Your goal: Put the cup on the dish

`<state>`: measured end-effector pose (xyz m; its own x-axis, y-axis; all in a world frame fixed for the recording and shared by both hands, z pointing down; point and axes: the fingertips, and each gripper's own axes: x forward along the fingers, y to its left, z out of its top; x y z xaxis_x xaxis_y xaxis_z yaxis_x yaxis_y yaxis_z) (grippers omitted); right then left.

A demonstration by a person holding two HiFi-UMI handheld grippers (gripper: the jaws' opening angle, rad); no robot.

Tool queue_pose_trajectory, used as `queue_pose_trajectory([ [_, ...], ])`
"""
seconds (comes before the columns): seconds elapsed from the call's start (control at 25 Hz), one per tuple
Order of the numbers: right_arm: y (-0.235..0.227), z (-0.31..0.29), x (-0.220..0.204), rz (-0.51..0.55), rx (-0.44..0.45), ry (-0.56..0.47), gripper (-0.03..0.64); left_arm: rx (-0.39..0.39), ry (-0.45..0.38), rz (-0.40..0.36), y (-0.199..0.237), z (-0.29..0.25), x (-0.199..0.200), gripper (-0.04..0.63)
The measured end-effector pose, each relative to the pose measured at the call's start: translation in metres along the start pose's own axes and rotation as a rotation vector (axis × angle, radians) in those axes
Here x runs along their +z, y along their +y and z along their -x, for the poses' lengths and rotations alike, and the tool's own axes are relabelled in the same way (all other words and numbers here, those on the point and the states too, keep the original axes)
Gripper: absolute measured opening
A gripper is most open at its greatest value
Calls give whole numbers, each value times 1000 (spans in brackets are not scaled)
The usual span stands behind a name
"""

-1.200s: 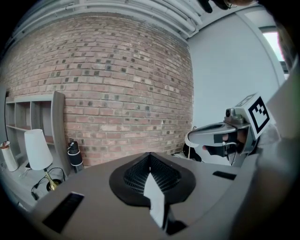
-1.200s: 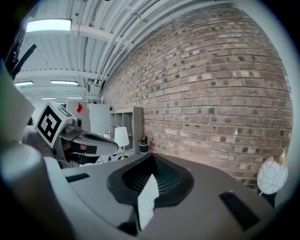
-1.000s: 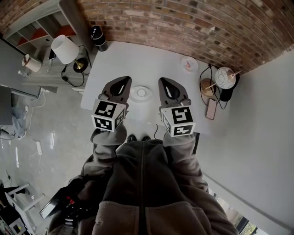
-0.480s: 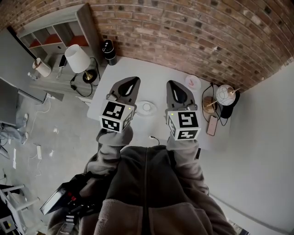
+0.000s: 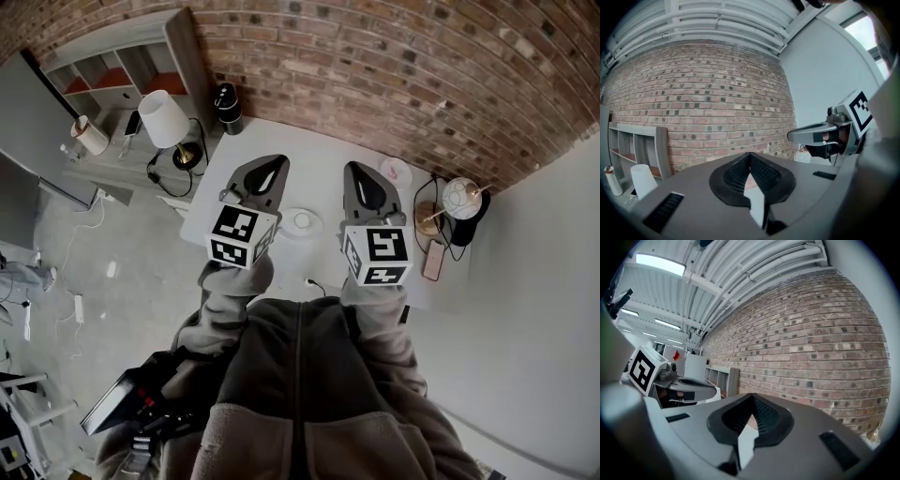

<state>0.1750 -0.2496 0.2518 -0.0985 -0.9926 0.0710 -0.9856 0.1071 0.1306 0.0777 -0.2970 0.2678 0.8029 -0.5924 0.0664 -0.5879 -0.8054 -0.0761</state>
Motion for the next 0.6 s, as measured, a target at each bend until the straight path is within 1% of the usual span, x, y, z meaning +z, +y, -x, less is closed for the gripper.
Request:
queue_pose_trajectory([
  [0.24, 1, 1, -1, -3, 4, -3, 3, 4, 9, 0, 0, 1, -3, 6],
  [0.6, 10, 1, 7, -3, 3, -25, 3, 38, 2, 5, 17, 15, -1, 6],
])
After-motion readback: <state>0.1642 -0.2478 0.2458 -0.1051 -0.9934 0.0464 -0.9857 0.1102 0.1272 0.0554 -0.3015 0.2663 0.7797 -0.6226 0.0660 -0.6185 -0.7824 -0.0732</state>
